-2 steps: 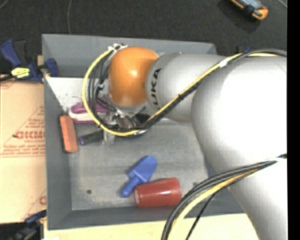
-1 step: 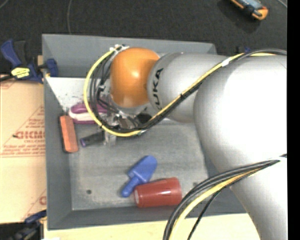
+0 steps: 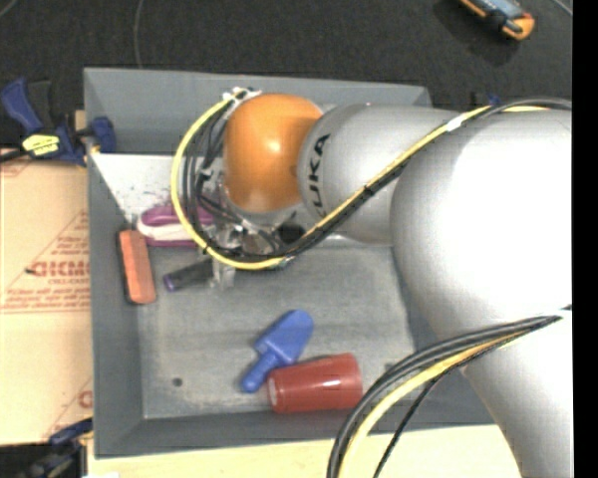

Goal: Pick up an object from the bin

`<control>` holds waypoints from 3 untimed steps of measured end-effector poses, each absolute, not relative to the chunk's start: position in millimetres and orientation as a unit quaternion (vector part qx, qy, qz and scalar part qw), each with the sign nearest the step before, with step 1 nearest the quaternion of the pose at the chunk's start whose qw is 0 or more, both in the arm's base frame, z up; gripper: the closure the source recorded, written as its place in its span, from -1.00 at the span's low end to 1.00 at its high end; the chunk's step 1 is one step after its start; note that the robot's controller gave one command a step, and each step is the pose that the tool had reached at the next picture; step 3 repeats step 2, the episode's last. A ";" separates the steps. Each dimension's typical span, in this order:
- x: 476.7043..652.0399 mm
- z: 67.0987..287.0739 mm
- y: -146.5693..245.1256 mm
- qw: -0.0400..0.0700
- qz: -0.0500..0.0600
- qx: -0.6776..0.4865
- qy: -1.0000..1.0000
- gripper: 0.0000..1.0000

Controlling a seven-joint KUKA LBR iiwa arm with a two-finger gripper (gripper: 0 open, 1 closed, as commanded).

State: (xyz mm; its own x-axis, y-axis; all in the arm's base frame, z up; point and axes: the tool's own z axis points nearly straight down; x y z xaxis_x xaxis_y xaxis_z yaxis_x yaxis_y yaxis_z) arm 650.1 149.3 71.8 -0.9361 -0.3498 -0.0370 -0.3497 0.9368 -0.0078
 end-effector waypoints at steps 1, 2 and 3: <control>645.0 71.1 151.0 0.019 -0.002 -0.248 0.969 1.00; 631.4 176.0 142.1 0.018 0.000 -0.220 0.975 1.00; 631.4 176.0 142.1 0.018 0.000 -0.220 0.975 1.00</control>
Offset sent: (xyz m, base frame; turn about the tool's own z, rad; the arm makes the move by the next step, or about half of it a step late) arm -0.0264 -0.0108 0.1647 0.0907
